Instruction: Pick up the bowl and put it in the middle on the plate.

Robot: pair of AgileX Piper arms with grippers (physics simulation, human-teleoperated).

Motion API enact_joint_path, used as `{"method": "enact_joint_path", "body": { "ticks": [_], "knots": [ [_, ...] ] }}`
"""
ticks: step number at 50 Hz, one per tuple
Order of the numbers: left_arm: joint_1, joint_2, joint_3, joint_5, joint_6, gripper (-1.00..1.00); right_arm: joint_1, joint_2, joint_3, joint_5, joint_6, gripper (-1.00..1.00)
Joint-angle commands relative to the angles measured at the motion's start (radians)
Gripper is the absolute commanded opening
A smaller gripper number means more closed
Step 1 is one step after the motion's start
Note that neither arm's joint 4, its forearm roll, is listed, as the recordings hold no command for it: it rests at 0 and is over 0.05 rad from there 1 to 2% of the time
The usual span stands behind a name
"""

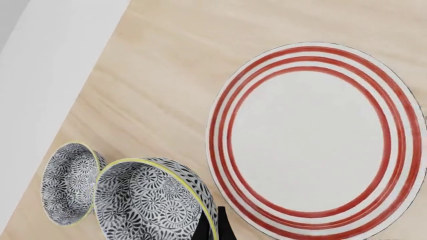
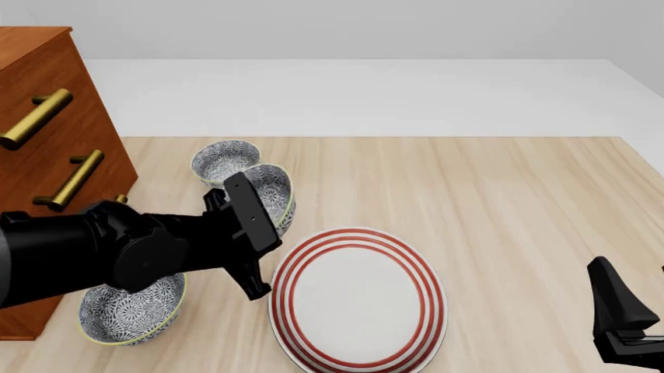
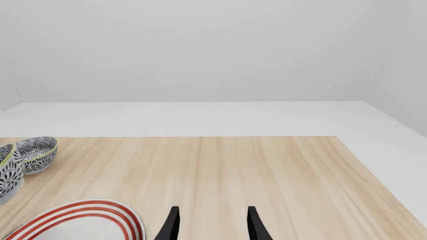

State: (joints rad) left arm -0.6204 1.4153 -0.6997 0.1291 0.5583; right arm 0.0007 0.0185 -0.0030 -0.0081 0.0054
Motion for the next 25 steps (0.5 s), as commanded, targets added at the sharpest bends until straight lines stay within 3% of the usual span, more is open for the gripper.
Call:
{"method": "enact_joint_path", "body": {
  "ticks": [1, 25],
  "knots": [
    [-0.104, 0.011, -0.034, 0.033, -0.044, -1.0, 0.0, 0.0, 0.0, 0.0, 0.0, 1.0],
    [-0.283, 0.122, -0.114, 0.067, -0.04, -1.0, 0.0, 0.0, 0.0, 0.0, 0.0, 1.0]
  ]
}}
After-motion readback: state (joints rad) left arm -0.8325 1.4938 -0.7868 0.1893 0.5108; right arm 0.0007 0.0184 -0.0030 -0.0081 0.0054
